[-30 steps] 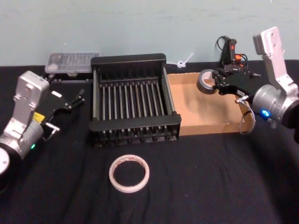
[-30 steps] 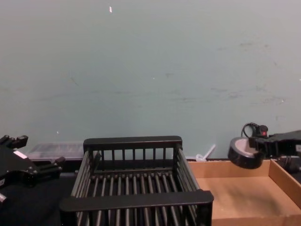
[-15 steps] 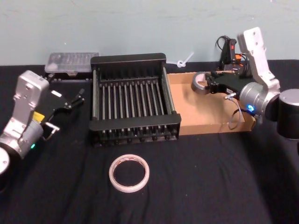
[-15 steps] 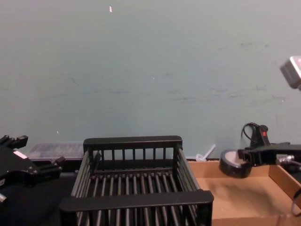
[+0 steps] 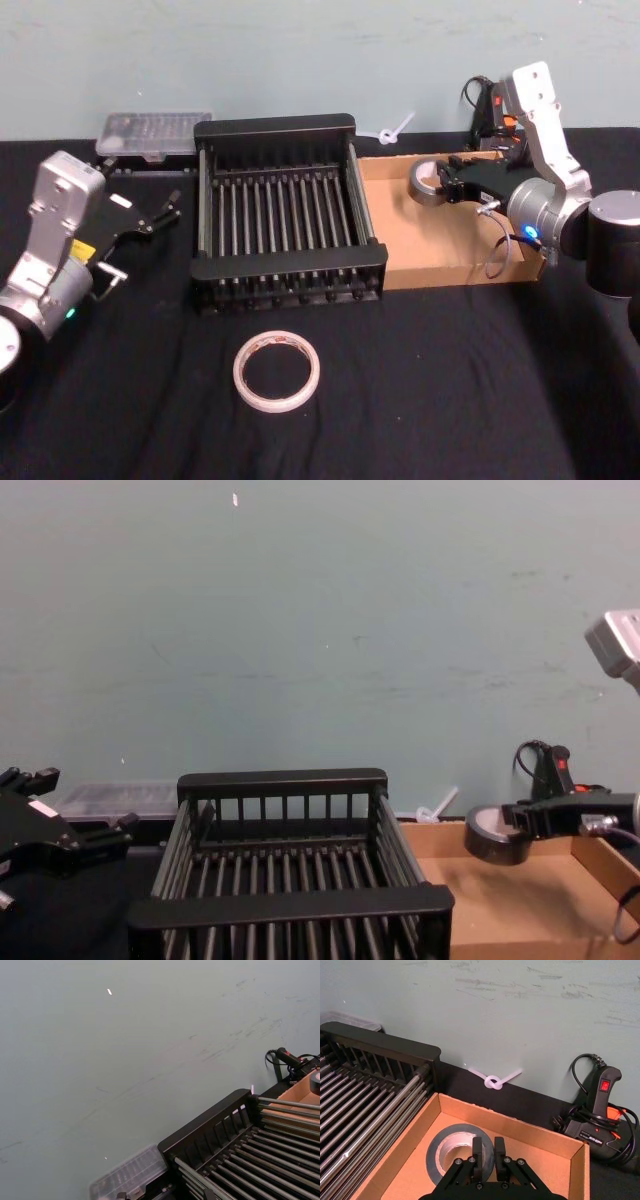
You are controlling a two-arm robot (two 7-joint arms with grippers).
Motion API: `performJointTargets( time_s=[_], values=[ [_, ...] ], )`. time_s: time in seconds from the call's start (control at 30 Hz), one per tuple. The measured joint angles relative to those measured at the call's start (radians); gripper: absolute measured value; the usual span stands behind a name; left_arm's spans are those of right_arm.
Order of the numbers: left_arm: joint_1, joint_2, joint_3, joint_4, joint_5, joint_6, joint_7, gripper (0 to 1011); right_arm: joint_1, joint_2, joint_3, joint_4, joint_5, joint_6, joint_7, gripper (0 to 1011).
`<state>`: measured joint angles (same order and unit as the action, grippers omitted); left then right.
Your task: Pick up the white tape and place it into the black box , Pick up the silver tape and place it into the brown box.
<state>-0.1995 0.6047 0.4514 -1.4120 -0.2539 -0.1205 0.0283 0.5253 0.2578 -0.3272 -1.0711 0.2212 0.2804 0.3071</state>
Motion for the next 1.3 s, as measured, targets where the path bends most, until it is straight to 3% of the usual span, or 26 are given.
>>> performJointTargets(
  time_s=[0.2,0.8,1.03,1.3],
  values=[
    [0.000,0.000,0.000,0.000,0.000,0.000,0.000,1001,-0.001,0.001,0.001,-0.003,0.002,0.000,0.000,273],
    [0.000,0.000,0.000,0.000,0.000,0.000,0.000,1001,-0.003,0.002,0.001,-0.006,0.005,0.001,0.001,864],
    [0.000,0.000,0.000,0.000,0.000,0.000,0.000,1002,-0.003,0.002,0.001,-0.007,0.005,0.001,0.001,1002],
    [0.000,0.000,0.000,0.000,0.000,0.000,0.000,1001,-0.003,0.002,0.001,-0.007,0.005,0.002,0.001,1002]
  ],
)
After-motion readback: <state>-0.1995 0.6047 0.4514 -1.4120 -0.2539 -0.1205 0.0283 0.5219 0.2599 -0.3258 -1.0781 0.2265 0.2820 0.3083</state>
